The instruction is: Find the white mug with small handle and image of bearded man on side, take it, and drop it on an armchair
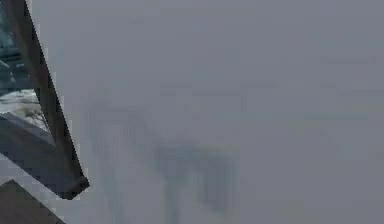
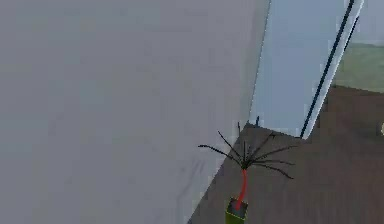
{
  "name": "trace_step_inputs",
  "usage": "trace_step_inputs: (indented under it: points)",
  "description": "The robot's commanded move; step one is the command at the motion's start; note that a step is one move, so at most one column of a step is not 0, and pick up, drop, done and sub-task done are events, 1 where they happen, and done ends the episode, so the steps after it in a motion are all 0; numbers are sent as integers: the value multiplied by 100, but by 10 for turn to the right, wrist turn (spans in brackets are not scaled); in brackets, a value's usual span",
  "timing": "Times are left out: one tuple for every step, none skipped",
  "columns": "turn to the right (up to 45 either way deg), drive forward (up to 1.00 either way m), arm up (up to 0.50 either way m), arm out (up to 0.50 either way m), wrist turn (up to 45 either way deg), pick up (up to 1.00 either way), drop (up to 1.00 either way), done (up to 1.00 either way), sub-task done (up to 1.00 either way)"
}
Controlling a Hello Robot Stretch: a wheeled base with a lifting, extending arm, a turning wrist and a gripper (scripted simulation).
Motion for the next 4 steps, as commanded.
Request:
trace_step_inputs:
  points:
    - [-450, 0, 0, 0, 0, 0, 0, 0, 0]
    - [-450, 0, 0, 0, 0, 0, 0, 0, 0]
    - [-450, 0, 0, 0, 0, 0, 0, 0, 0]
    - [-300, 0, 0, 0, 0, 0, 0, 0, 0]
